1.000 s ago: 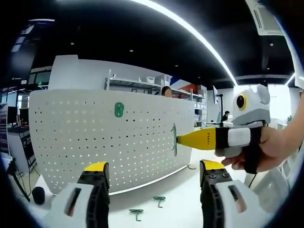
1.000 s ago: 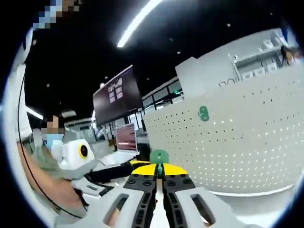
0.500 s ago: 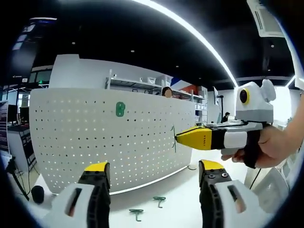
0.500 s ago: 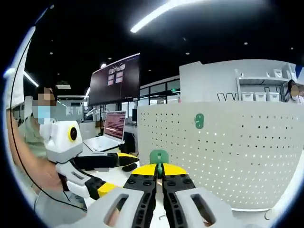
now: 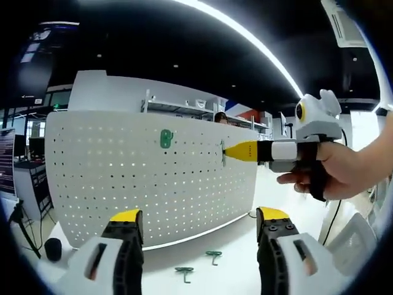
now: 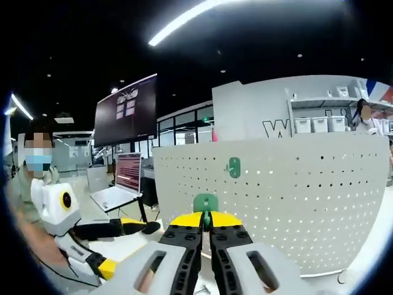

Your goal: Insert the hook assembly into the mounting plate slot until the hook locks in place.

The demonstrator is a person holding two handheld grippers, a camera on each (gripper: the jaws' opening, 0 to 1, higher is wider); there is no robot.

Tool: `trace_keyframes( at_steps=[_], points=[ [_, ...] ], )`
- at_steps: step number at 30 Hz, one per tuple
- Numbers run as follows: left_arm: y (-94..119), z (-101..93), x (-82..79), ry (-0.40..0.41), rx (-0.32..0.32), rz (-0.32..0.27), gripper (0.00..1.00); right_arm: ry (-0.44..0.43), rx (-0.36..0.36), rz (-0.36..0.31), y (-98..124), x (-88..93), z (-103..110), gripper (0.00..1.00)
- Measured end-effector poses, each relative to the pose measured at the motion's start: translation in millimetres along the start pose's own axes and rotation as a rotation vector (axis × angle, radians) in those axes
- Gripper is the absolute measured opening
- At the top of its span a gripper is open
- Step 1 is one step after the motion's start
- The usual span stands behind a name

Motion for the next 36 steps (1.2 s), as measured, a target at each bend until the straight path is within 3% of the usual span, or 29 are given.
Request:
trace_keyframes(
  at_steps=[17, 36],
  points=[
    [16.5, 18.1, 9.6, -0.015, -0.031, -0.028, 0.75, 0.014, 0.104, -0.043, -31.3, -22.8, -30.4, 0.01],
    [26.9, 22.3, 20.2, -0.038, -0.042, -0.024, 0.75, 0.017, 0.194, -0.082, -63.5, -34.8, -44.0, 0.01]
  ],
)
Point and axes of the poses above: the point that each gripper's makers call its tool centre point, and the gripper's own axes: y roughly backward along the fingers, z roughly to its left, x roughly out of its underside, the point moved 9 cm from there along y, roughly backward along the fingers, and after that the axes turned 1 degree about x, right-handed, at the moved point
